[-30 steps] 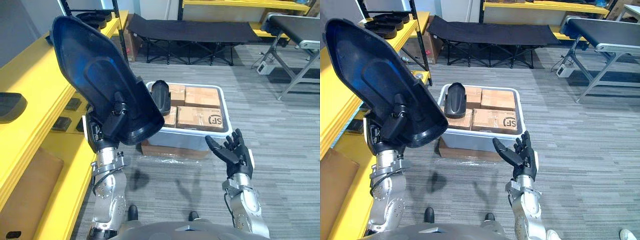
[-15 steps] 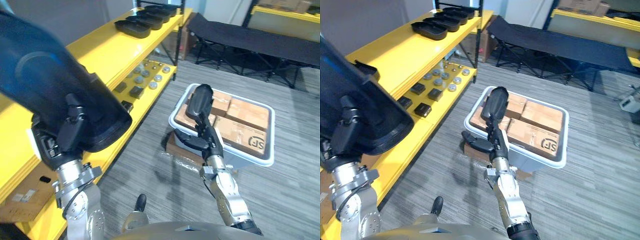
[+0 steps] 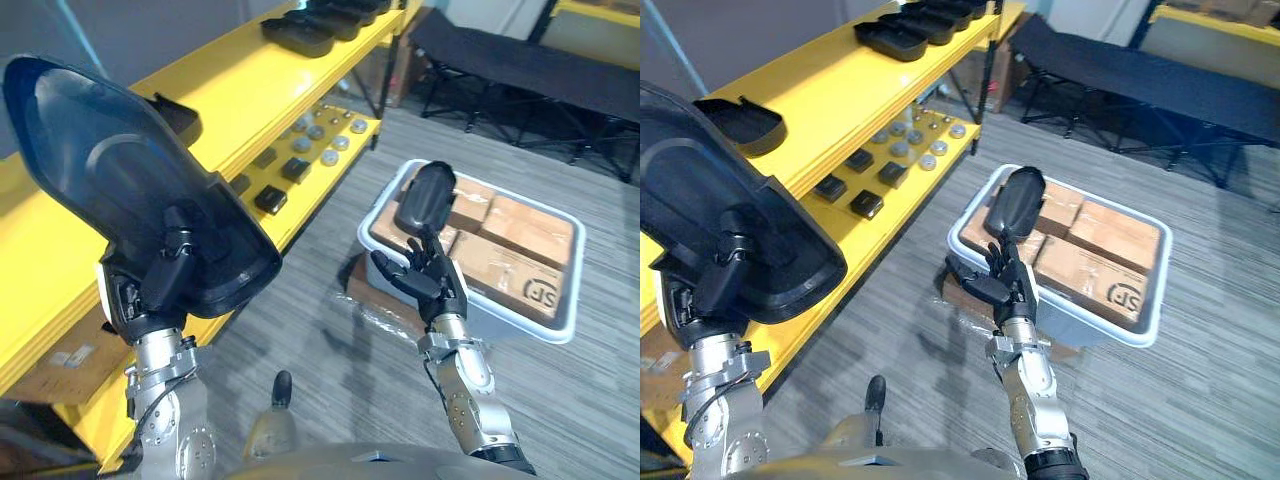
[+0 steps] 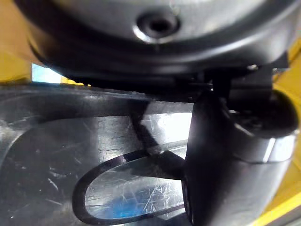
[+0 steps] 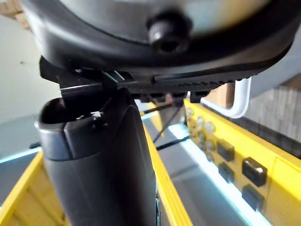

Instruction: Walk over and take three plastic housings, then place them on the shelf

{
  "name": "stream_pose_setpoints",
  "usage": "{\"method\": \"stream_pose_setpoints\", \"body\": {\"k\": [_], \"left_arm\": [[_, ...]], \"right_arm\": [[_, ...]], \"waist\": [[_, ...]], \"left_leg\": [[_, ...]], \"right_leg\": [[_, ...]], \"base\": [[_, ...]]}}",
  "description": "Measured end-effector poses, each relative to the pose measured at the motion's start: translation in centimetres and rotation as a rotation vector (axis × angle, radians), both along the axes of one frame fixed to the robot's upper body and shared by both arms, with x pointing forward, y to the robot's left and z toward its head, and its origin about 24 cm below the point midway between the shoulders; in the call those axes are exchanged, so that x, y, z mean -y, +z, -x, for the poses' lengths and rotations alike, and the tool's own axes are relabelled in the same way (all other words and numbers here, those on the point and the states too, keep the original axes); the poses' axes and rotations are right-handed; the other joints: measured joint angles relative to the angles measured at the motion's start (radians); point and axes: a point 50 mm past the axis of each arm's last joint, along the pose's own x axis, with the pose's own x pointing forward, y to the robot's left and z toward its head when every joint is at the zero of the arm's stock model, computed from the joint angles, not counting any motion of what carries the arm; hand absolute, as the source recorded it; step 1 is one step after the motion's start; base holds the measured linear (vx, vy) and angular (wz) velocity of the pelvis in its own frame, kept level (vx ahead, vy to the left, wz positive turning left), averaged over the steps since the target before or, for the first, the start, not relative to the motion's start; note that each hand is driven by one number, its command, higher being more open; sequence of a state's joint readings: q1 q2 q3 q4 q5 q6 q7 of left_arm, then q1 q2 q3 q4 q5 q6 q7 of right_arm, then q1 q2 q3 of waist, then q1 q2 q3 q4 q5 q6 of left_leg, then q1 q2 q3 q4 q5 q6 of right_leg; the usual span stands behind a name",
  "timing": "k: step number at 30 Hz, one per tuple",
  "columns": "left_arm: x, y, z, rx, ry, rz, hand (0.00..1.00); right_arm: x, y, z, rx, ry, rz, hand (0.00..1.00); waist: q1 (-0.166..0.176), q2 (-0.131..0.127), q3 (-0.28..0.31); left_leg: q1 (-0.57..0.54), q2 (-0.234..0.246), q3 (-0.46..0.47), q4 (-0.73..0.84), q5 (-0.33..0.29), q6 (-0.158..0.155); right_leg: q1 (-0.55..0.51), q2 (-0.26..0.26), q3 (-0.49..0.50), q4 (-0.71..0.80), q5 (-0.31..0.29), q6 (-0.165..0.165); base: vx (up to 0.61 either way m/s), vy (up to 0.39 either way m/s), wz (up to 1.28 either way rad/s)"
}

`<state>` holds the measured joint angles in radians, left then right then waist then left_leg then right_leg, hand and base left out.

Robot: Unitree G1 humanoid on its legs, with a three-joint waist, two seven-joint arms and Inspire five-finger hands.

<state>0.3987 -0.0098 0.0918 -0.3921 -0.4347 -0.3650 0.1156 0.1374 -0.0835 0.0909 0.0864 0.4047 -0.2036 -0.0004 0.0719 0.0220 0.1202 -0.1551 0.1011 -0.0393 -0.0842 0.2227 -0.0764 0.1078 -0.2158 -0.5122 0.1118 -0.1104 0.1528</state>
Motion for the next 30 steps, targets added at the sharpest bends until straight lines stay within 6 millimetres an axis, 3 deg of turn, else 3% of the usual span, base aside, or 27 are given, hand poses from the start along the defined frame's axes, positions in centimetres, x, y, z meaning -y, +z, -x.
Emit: {"method": "stream_pose_setpoints", "body": {"k": [4, 6, 11, 15, 17, 18, 19, 20, 21, 24, 27, 28, 29, 30], "left_arm": [[0.4, 0.1, -0.5, 0.016, -0.088, -0.050, 0.00], [1.0, 0.0, -1.1, 0.016, -0.148, -0.069, 0.00], [1.5, 0.0, -1.3, 0.016, -0.178, -0.074, 0.00], [1.7, 0.2, -1.7, 0.018, -0.145, -0.056, 0.00], [1.7, 0.1, -1.7, 0.010, -0.118, -0.039, 0.00], [1.6, 0.1, -1.7, 0.008, -0.111, -0.035, 0.00], [1.5, 0.2, -1.8, 0.012, -0.099, -0.031, 0.00], [1.4, 0.1, -1.7, 0.009, -0.087, -0.026, 0.00], [1.2, 0.0, -1.5, 0.001, -0.076, -0.027, 0.00], [0.4, -0.4, -0.9, -0.024, -0.031, -0.026, 0.00], [-0.1, -0.1, -0.5, -0.018, -0.013, -0.038, 0.00], [-0.3, 0.1, -0.4, -0.005, -0.010, -0.044, 0.00], [-0.4, 0.2, -0.4, -0.001, -0.006, -0.046, 0.00], [-0.5, 0.5, -0.2, 0.005, -0.003, -0.055, 0.00]], "right_arm": [[0.2, 0.2, 1.0, 0.024, -0.029, -0.015, 1.00], [0.8, 0.1, 1.8, 0.027, -0.056, -0.004, 1.00], [0.7, 0.6, 1.5, 0.073, -0.012, 0.005, 1.00], [0.6, 1.4, 0.9, 0.123, 0.033, 0.063, 1.00], [0.7, 1.5, 0.9, 0.129, 0.044, 0.081, 1.00], [0.7, 1.4, 0.9, 0.128, 0.045, 0.080, 1.00], [0.5, 1.6, 0.9, 0.137, 0.043, 0.071, 1.00], [0.6, 1.8, 0.8, 0.149, 0.044, 0.075, 1.00], [0.5, 1.8, 0.8, 0.150, 0.048, 0.075, 1.00], [-0.5, 2.4, 0.8, 0.175, 0.071, 0.053, 1.00], [-0.9, 2.4, 0.9, 0.177, 0.069, 0.033, 1.00], [-0.9, 2.5, 0.9, 0.178, 0.055, 0.028, 1.00], [-0.9, 2.6, 0.9, 0.181, 0.049, 0.024, 1.00], [-0.9, 2.6, 1.0, 0.179, 0.037, 0.019, 1.00]], "waist": [[-0.027, -0.021, 0.011], [-0.039, -0.021, 0.012], [-0.044, -0.024, 0.021], [-0.053, 0.002, 0.060], [-0.052, 0.021, 0.078], [-0.052, 0.020, 0.083], [-0.050, 0.000, 0.105], [-0.041, 0.020, 0.119], [-0.040, 0.019, 0.125], [-0.031, -0.001, 0.137], [-0.002, -0.041, 0.142], [0.003, -0.049, 0.136], [0.004, -0.049, 0.135], [0.002, -0.051, 0.134]], "left_leg": [[-0.007, -0.067, -0.064, 0.001, 0.010, 0.013], [-0.008, -0.084, -0.099, 0.001, 0.028, 0.005], [-0.015, -0.083, -0.066, 0.012, 0.026, 0.005], [-0.041, -0.068, -0.047, 0.070, -0.010, 0.000], [-0.052, -0.055, -0.028, 0.080, -0.022, -0.004], [-0.054, -0.054, -0.017, 0.082, -0.043, -0.004], [-0.090, -0.055, 0.024, 0.170, -0.089, 0.021], [-0.127, -0.048, 0.051, 0.312, -0.134, 0.030], [-0.135, -0.047, 0.060, 0.346, -0.158, 0.016], [-0.175, -0.059, 0.083, 0.465, -0.241, 0.030], [-0.186, -0.089, 0.092, 0.567, -0.337, 0.055], [-0.192, -0.101, 0.084, 0.591, -0.370, 0.063], [-0.194, -0.108, 0.069, 0.600, -0.380, 0.068], [-0.186, -0.120, 0.043, 0.600, -0.386, 0.080]], "right_leg": [[-0.044, -0.011, 0.165, 0.162, -0.138, -0.019], [-0.046, -0.011, 0.229, 0.201, -0.141, -0.024], [-0.046, -0.017, 0.233, 0.172, -0.144, -0.027], [-0.067, -0.008, 0.250, 0.174, -0.146, -0.014], [-0.075, -0.001, 0.243, 0.189, -0.157, -0.025], [-0.074, -0.004, 0.239, 0.188, -0.157, -0.028], [-0.076, -0.029, 0.237, 0.193, -0.159, -0.033], [-0.070, -0.029, 0.240, 0.218, -0.174, -0.029], [-0.069, -0.028, 0.241, 0.238, -0.186, -0.019], [-0.062, -0.054, 0.244, 0.260, -0.216, -0.019], [0.006, -0.075, 0.236, 0.218, -0.243, -0.051], [-0.009, -0.083, 0.247, 0.306, -0.220, -0.087], [-0.045, -0.091, 0.257, 0.387, -0.191, -0.088], [-0.107, -0.098, 0.289, 0.527, -0.119, -0.090]], "base": [[0.03, -0.058, 0.65], [0.07, -0.051, 0.70], [-0.01, -0.029, -0.10], [-0.13, -0.001, -0.19], [-0.13, 0.001, 0.11], [-0.10, 0.041, 0.24], [-0.07, 0.046, 0.17], [-0.05, 0.061, 0.08], [0.00, 0.000, 0.00], [0.08, 0.080, -0.01], [0.20, 0.124, 0.17], [0.26, 0.097, 0.35], [0.39, 0.194, 0.57], [0.33, 0.182, 0.62]]}}
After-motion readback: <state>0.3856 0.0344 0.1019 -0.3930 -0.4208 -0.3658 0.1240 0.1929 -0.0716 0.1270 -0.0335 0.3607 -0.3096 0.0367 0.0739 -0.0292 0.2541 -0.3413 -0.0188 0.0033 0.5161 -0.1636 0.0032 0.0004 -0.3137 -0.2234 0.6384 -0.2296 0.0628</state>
